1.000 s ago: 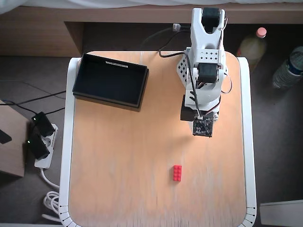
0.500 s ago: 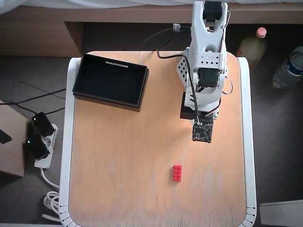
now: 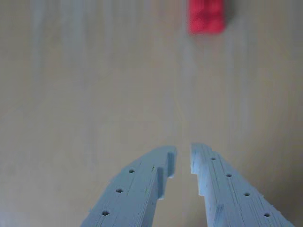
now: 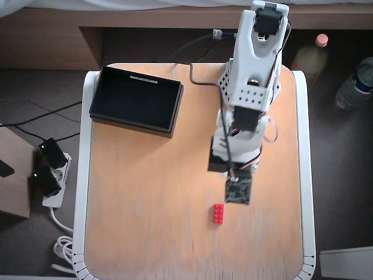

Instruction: Grasp a lego block and put it in the bin.

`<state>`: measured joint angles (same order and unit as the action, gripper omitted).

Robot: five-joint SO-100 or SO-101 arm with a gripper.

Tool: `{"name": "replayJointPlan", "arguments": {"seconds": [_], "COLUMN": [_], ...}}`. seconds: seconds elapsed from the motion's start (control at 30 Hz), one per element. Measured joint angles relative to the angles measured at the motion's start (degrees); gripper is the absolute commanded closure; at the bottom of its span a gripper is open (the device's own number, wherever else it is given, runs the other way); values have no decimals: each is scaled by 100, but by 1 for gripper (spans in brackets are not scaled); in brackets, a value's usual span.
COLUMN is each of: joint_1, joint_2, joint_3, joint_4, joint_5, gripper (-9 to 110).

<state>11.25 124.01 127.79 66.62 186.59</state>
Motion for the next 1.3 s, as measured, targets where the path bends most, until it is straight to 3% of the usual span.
{"name": "replayJointPlan", "arguments": {"seconds": [0.33,0.67,1.3], "joint_1": [431,334,220], "joint_2": [-1389,-2558,-4069], "joint_3": [-1125,-1846,-2848], "joint_4": [-439,-439,-439], "joint_5": [281,-53,-141], "gripper": [94,79,77]}}
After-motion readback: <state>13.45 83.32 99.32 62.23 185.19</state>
